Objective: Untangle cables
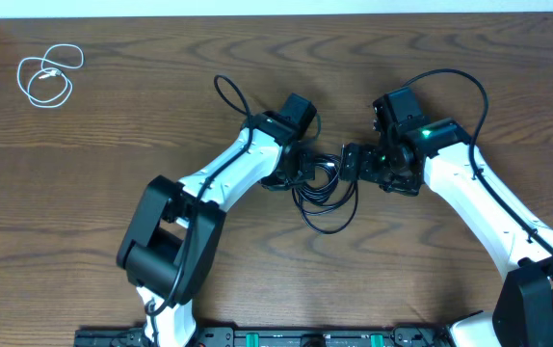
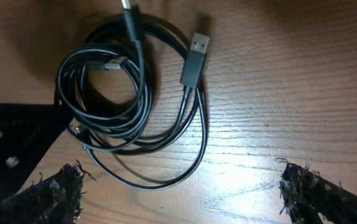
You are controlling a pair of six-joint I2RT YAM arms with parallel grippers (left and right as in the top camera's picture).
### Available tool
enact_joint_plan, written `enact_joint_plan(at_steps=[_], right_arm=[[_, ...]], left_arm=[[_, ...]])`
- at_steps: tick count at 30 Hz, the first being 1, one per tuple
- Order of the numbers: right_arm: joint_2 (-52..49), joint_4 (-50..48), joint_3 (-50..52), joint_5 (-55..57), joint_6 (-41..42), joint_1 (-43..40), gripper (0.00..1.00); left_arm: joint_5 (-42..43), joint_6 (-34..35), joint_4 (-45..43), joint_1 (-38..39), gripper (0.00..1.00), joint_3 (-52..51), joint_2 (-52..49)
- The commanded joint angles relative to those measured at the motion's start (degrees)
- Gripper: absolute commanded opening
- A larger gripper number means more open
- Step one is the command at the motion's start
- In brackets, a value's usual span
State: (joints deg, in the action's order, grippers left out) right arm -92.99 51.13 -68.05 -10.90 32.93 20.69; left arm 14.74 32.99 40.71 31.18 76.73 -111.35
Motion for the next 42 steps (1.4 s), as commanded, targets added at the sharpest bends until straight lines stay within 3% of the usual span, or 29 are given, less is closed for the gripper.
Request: enact_joint_plan(at_steps=[1, 6, 21, 26, 33, 42], right_arm=[[0.0, 0.0, 0.3, -0.2, 0.9, 0.1, 0.99], [0.0, 0.0, 0.3, -0.2, 0.9, 0.2, 0.99], [0.0, -3.5, 0.3, 0.1, 0.9, 3.9, 0.99], [0.0, -0.5, 0.3, 9.6, 0.9, 4.3, 0.99], [0.0, 6.4, 0.3, 20.0, 0.9, 3.7, 0.99], [0.0, 3.2, 0.3, 8.9, 0.9, 3.5, 0.99]], left_arm=[[5.6, -1.8, 0.1, -0.2, 0.08, 1.7, 5.7], [13.4, -2.5, -1.2, -0.2, 0.07, 1.7, 13.3], [20.4, -2.3, -3.1, -0.2, 0.07, 1.7, 26.8], [20.5, -2.3, -4.0, -0.4, 0.08, 1.7, 29.2], [11.0, -2.3, -1.0, -5.3, 0.08, 1.7, 35.3], [-7.7, -1.1, 10.0, -9.6, 0.08, 1.5, 37.6]])
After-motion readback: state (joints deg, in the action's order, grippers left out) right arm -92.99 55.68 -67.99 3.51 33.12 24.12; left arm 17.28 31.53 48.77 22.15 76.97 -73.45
